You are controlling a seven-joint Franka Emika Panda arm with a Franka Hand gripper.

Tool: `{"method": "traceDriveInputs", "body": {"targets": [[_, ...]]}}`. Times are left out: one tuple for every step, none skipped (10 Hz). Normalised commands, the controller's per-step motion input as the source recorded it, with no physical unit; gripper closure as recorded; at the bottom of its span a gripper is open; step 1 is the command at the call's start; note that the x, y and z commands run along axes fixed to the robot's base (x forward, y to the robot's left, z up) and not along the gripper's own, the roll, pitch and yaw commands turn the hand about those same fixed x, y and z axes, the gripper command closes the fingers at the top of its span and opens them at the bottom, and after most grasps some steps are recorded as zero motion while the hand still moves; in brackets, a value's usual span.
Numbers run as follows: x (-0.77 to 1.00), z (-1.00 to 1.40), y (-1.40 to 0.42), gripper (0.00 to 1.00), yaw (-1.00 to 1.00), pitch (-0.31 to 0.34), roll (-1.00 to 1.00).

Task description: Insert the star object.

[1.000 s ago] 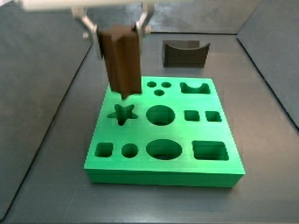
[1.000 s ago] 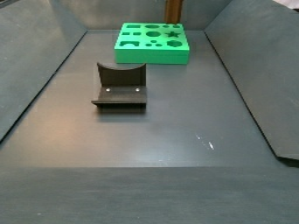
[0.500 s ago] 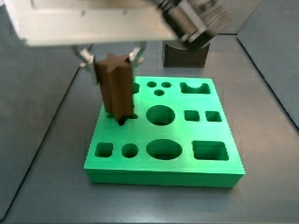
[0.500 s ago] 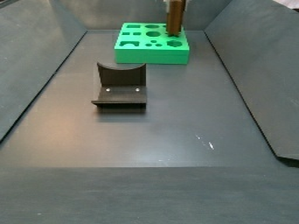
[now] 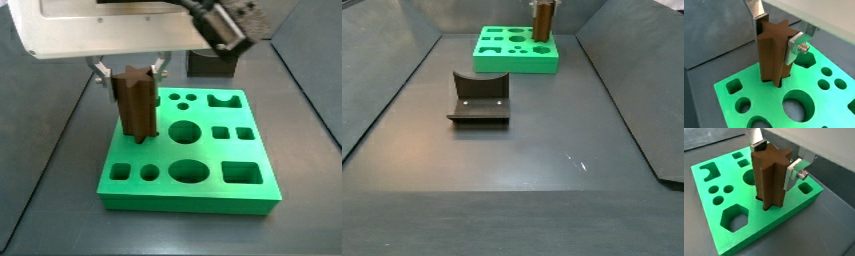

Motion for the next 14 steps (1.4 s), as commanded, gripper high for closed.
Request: {"method": "traceDriveInputs", "body": {"targets": [[0.16, -0.77, -0.09, 1.00, 0.27, 0.061, 0.05], [0.00, -0.81, 0.00, 1.00, 0.31, 0.000, 0.12], [0.00, -0.77, 0.03, 1.00, 0.32, 0.000, 0.15], [0.00, -0.73, 0.11, 1.00, 0.28, 0.000, 0.20], [0.00, -0.69, 0.14, 1.00, 0.22, 0.000, 0.19], [0.00, -0.62, 0.22, 1.00, 0.05, 0.013, 0.12], [-0.01, -0.65, 0.19, 1.00, 0.00, 0.000, 0.08], [-0.20, -1.00, 0.02, 1.00, 0.02, -0.047, 0.08], [-0.19, -1.00, 0.00, 1.00, 0.00, -0.011, 0.02], [-0.19, -1.00, 0.00, 1.00, 0.00, -0.011, 0.02], [-0.20, -1.00, 0.00, 1.00, 0.00, -0.010, 0.02], [-0.09, -1.00, 0.00, 1.00, 0.00, -0.071, 0.05], [0.04, -0.83, 0.01, 1.00, 0.01, -0.204, 0.04], [0.21, -0.55, 0.00, 1.00, 0.00, -0.333, 0.01]]}}
